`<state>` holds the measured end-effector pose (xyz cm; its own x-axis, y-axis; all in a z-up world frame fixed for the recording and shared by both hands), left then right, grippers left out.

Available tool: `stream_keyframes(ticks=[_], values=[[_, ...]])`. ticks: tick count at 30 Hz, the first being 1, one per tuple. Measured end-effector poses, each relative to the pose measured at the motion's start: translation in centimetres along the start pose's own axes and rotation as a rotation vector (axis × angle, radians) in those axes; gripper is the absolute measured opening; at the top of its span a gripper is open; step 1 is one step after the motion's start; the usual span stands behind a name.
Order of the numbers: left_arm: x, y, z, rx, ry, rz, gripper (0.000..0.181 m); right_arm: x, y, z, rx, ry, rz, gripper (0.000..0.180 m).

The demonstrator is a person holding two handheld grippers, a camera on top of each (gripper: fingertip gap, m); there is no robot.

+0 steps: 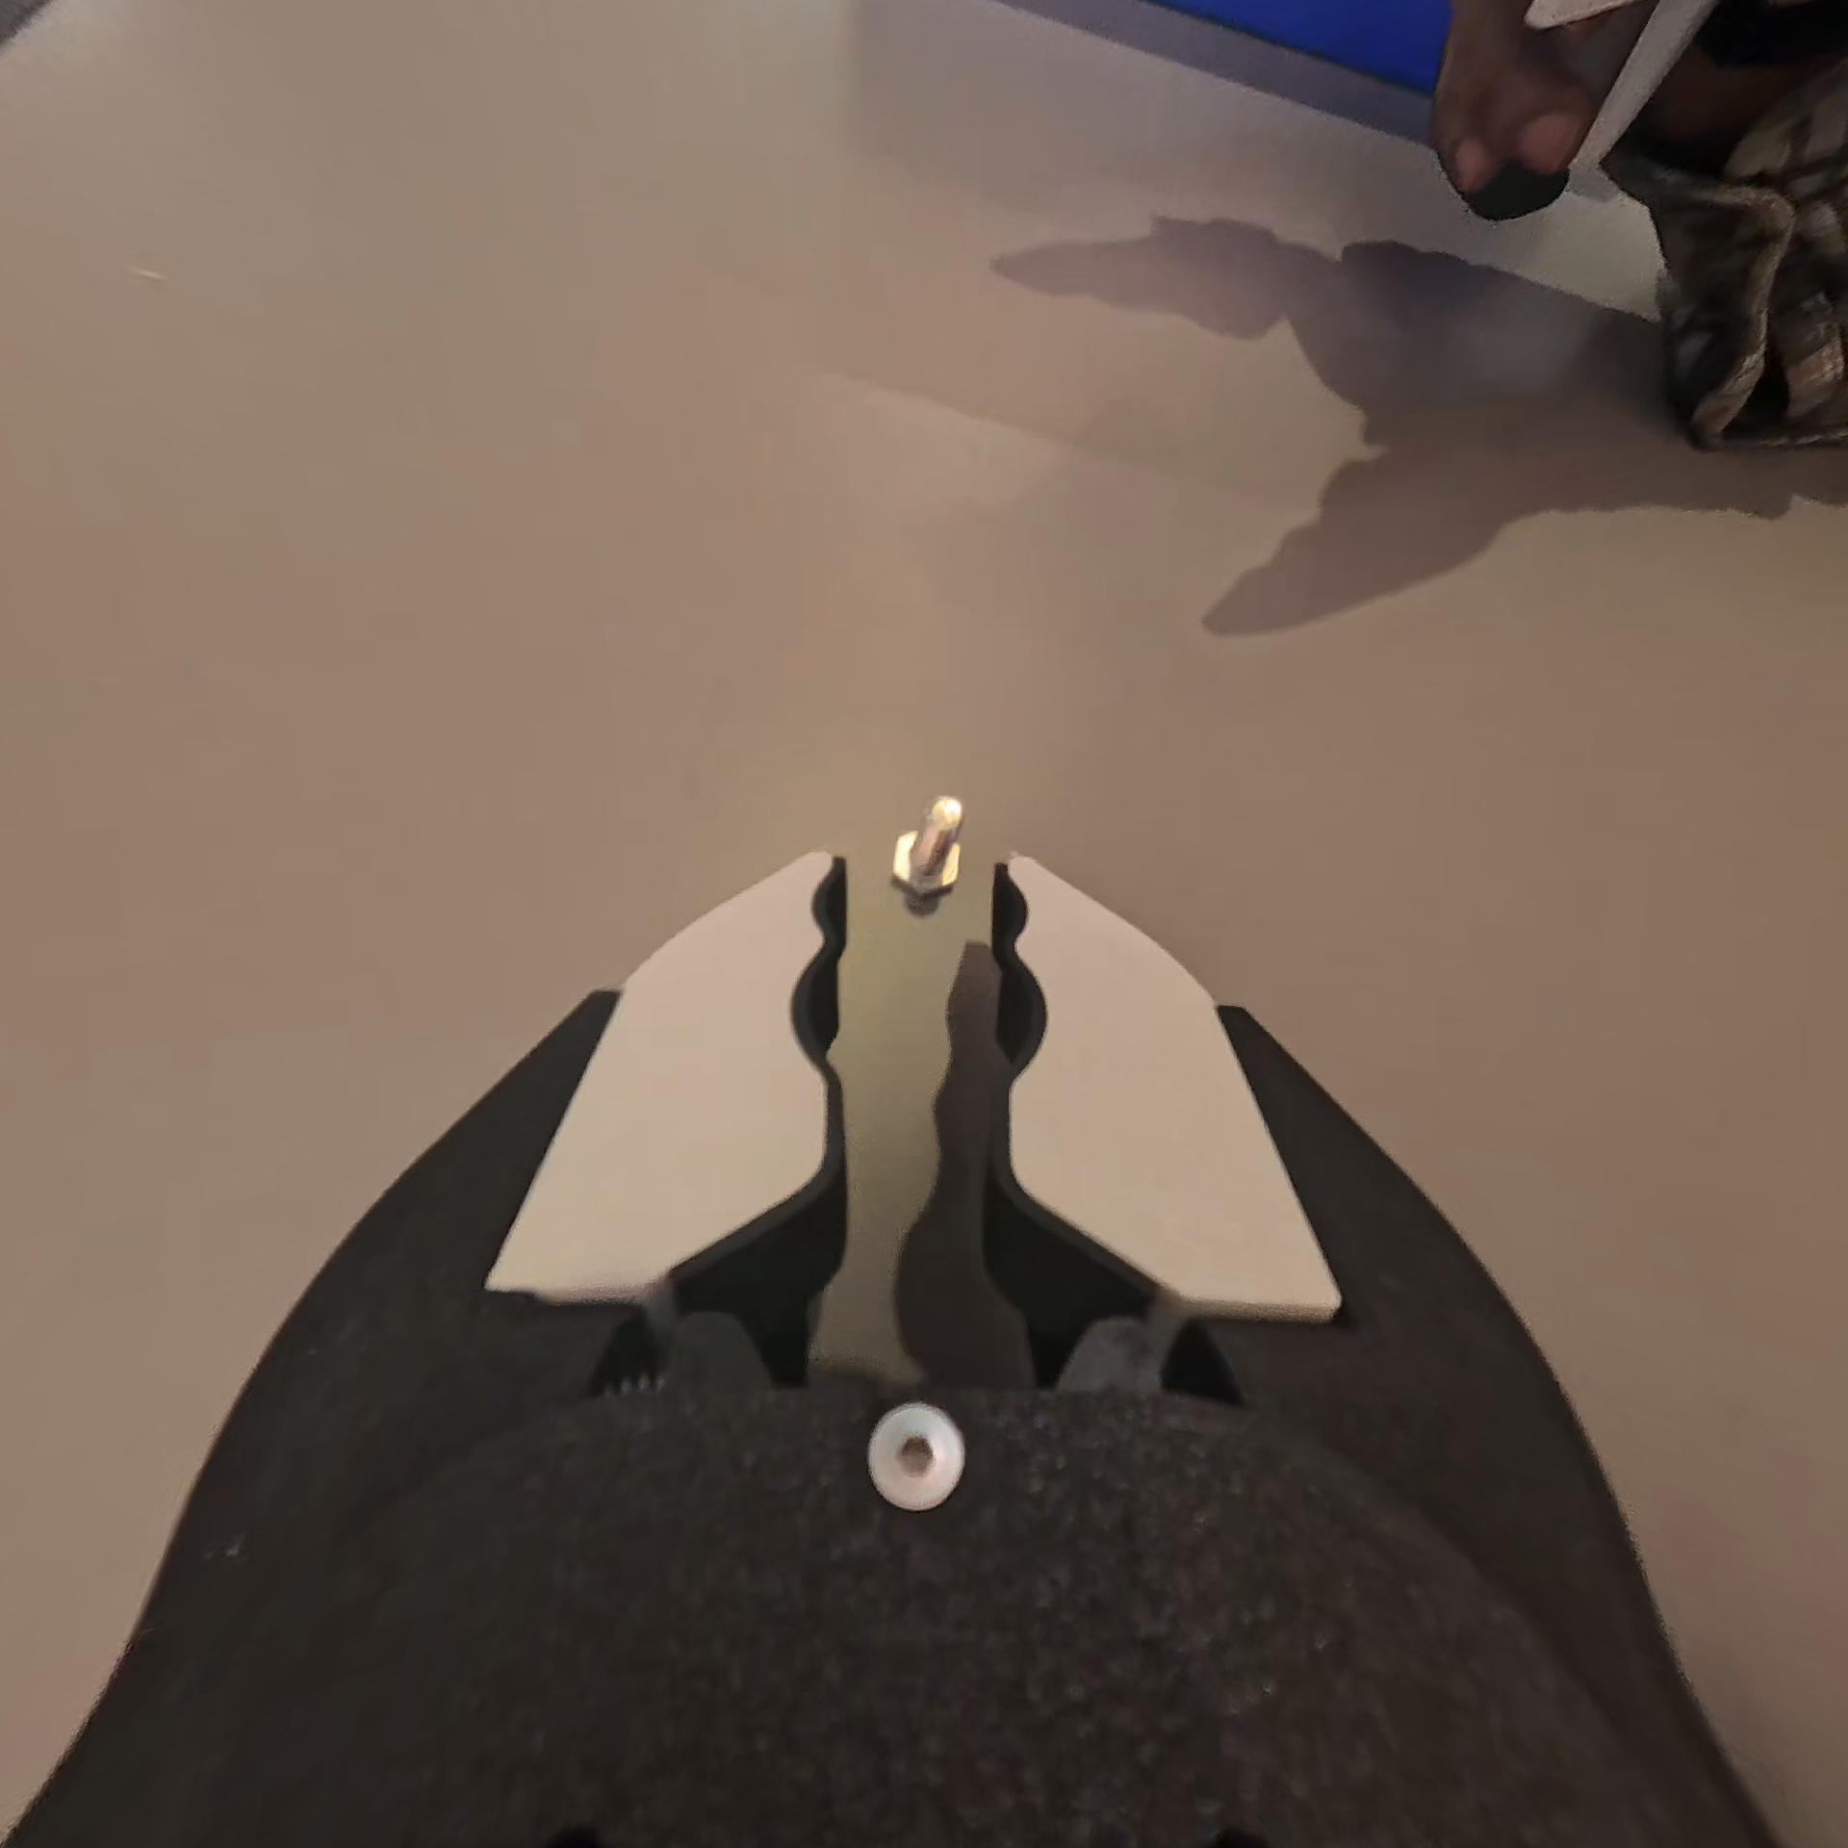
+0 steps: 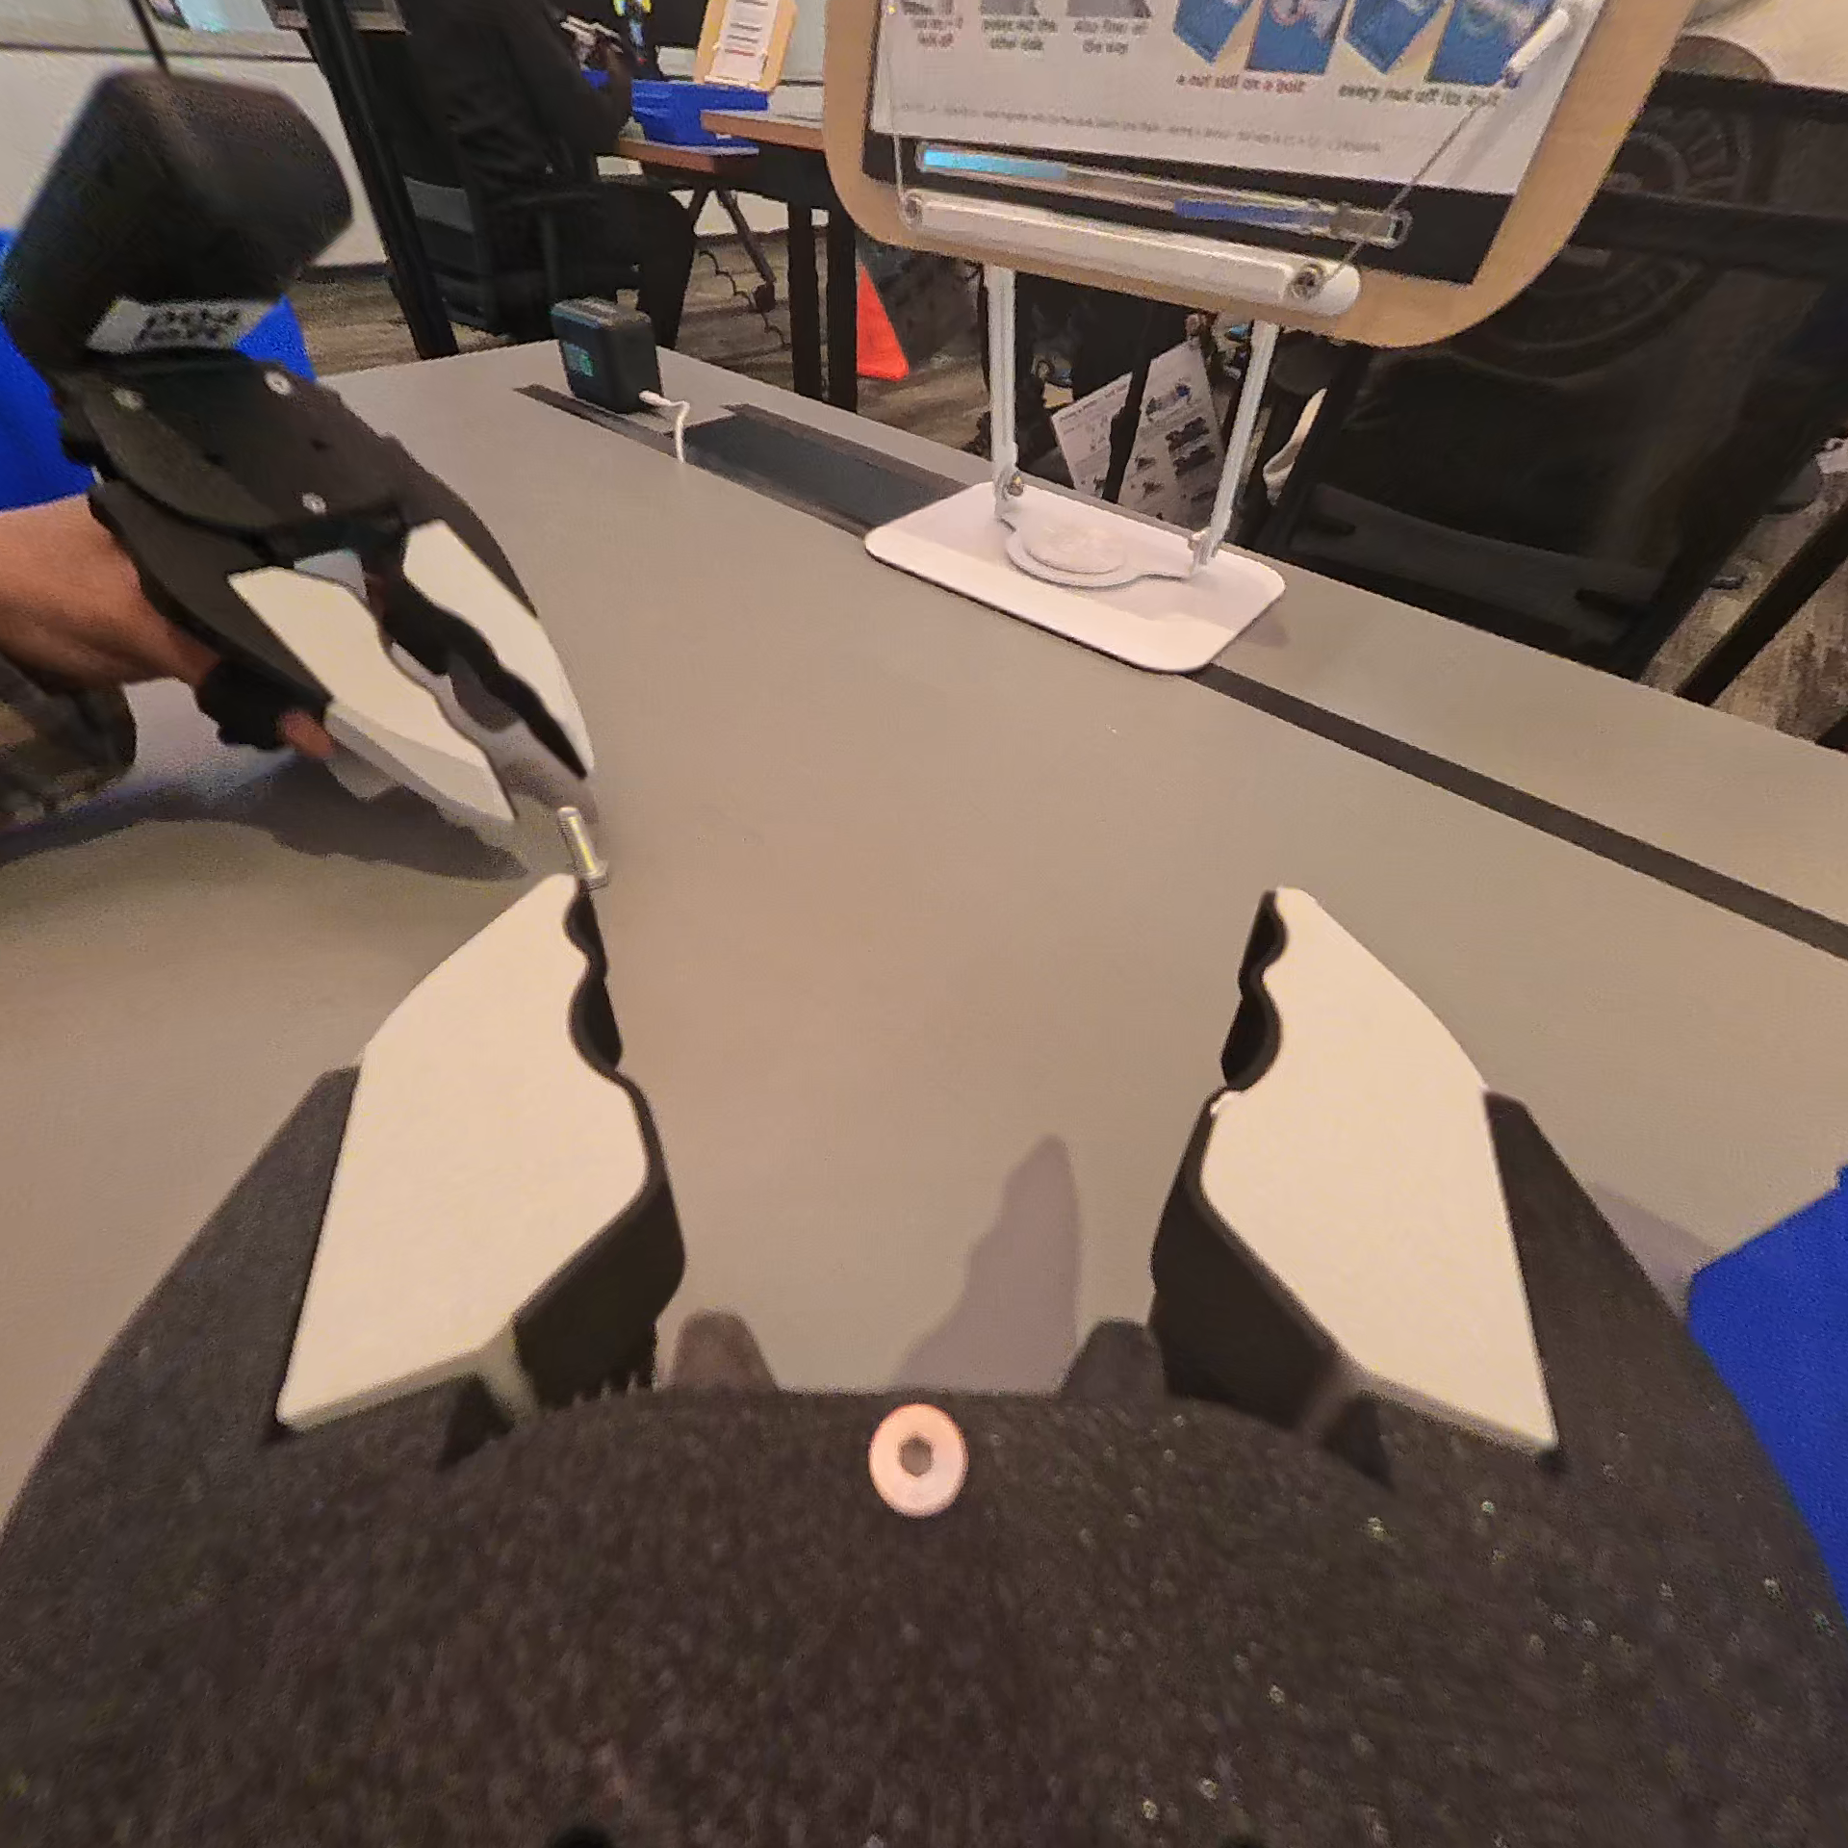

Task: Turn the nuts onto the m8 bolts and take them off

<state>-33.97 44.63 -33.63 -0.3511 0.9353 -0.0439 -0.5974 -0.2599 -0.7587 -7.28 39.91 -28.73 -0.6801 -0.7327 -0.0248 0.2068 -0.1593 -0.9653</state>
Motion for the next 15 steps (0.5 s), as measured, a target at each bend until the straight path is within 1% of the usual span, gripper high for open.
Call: stream_keyframes(ticks=[2,3,7,11,15], values=[[0.3,0.1,1.8,-0.039,-0.023,0.002,0.037,0.3,-0.5,-0.1,0.015,-0.035,0.019,0.114],[0.4,0.3,2.7,-0.066,-0.025,0.003,0.039,0.5,-0.7,-0.4,0.029,-0.066,0.031,0.11],[0.8,2.0,5.6,-0.141,-0.046,0.015,0.043,1.6,-1.5,-2.3,0.1,-0.174,0.074,0.105],[1.1,3.6,6.3,-0.156,-0.041,0.052,0.044,3.1,-2.1,-5.2,0.143,-0.285,0.117,0.093],[1.1,3.6,6.5,-0.154,-0.049,0.042,0.045,4.3,-2.5,-7.8,0.151,-0.356,0.129,0.092]])
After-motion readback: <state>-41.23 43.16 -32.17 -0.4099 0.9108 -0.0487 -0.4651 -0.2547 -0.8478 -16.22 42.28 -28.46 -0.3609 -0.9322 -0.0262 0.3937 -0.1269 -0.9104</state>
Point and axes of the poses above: each gripper's, where its closed fingertips meet, z back along the fingers, y out of its underside, x = y × z across the jaws, the point moved 8 cm from there along z, back along the fingers, and after that the axes turned 7 degrees about -y, right-handed, at the moved point
